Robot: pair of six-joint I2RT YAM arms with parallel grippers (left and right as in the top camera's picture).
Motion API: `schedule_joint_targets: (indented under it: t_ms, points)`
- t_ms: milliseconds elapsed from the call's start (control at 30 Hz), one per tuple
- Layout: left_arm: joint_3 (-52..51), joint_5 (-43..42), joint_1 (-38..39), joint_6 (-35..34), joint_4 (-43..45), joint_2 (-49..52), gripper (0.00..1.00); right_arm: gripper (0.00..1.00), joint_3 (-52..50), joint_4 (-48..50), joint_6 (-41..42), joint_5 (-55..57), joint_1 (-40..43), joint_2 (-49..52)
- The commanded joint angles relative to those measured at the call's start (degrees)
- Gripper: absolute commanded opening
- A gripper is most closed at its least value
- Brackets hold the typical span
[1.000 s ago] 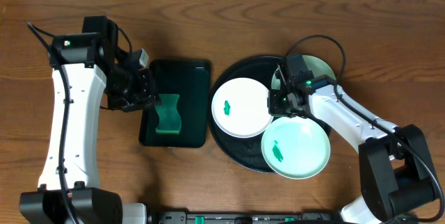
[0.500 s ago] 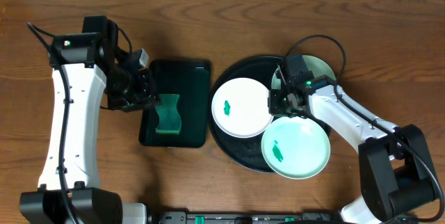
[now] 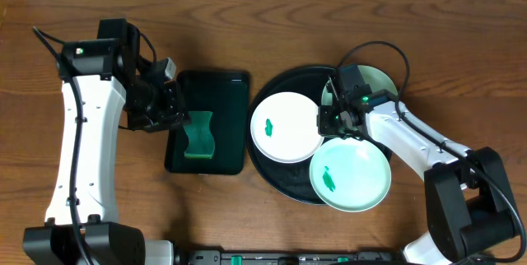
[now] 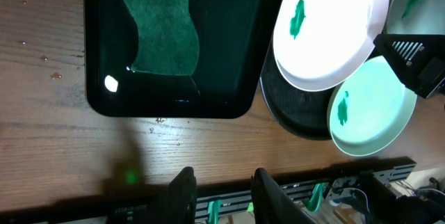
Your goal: Clean dirty plates on tray and stack at the side
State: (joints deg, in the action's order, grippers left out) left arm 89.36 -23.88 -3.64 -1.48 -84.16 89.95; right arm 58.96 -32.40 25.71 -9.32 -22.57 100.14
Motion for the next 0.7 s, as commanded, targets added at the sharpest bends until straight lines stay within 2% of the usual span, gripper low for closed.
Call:
schedule_joint_targets:
  t_ms: [0, 467, 667]
  points:
    - [-0.4, -0.3, 0.1, 0.0, -0.2, 0.1, 0.28, 0.17, -0.7, 0.1, 0.7, 0.5, -0.8, 0.3]
    - [-0.4, -0.3, 0.1, 0.0, -0.2, 0.1, 0.28, 0.16, -1.8, 1.6, 1.8, 2.2, -0.8, 0.3]
    - [-0.4, -0.3, 0.1, 0.0, -0.2, 0.1, 0.28, 0.10, -2.6, 2.9, 2.1, 1.7, -0.8, 0.3]
